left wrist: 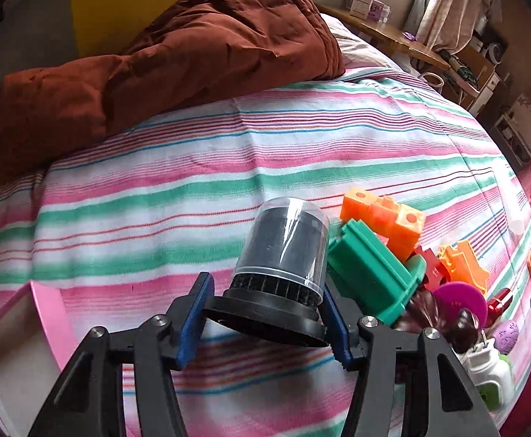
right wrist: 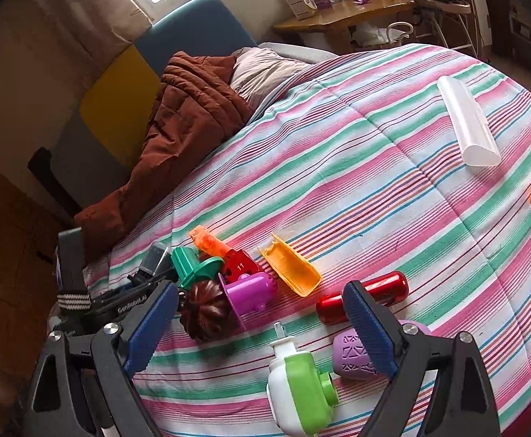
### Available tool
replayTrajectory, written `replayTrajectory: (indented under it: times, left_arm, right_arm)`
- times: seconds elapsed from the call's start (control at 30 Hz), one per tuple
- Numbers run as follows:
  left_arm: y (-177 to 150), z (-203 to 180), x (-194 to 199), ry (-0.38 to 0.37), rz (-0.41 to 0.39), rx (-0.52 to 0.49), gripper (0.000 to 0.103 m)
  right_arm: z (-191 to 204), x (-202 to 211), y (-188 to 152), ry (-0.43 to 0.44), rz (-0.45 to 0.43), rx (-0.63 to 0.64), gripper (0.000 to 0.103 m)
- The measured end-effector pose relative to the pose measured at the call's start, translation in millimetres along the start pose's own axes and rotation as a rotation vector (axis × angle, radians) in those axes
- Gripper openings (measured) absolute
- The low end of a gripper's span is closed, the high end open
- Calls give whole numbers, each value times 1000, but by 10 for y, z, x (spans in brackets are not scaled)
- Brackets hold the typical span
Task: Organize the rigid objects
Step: 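Carry the black cup with the left gripper while the right gripper grasps the green plug device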
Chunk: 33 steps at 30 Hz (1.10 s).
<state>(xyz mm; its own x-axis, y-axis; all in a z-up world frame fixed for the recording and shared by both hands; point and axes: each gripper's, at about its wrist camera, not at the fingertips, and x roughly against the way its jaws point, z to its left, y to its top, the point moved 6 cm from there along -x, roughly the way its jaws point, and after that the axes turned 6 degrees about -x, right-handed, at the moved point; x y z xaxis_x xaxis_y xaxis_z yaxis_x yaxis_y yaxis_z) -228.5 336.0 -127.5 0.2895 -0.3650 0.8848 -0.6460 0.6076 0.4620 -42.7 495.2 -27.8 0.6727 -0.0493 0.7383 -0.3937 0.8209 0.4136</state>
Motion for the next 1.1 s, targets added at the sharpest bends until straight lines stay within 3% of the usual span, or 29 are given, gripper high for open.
replayTrajectory:
  times: [0.27,0.47,0.77,0.93,1.1]
  left_arm:
    - [-460,-165,682,1,-106,12,58]
    - [-840,-277,1060,-23,-158,40,58]
    - [-1349,-268,1466,-36,-189,78,58]
    - [-1488,-141,1677,-24,-220,112,58]
    - [-1641,-39,1790,-14,-236,145,58]
  right_arm:
    - [-124,-27,40,30,24,-76,93]
    - [-112,-143,-51,80,112,-101,88]
    - [-41,-331,-270,11,227,-19,59]
    - [154,-443,-485,71,339,68,58]
    - [378,-423,-637,150,388,155,58]
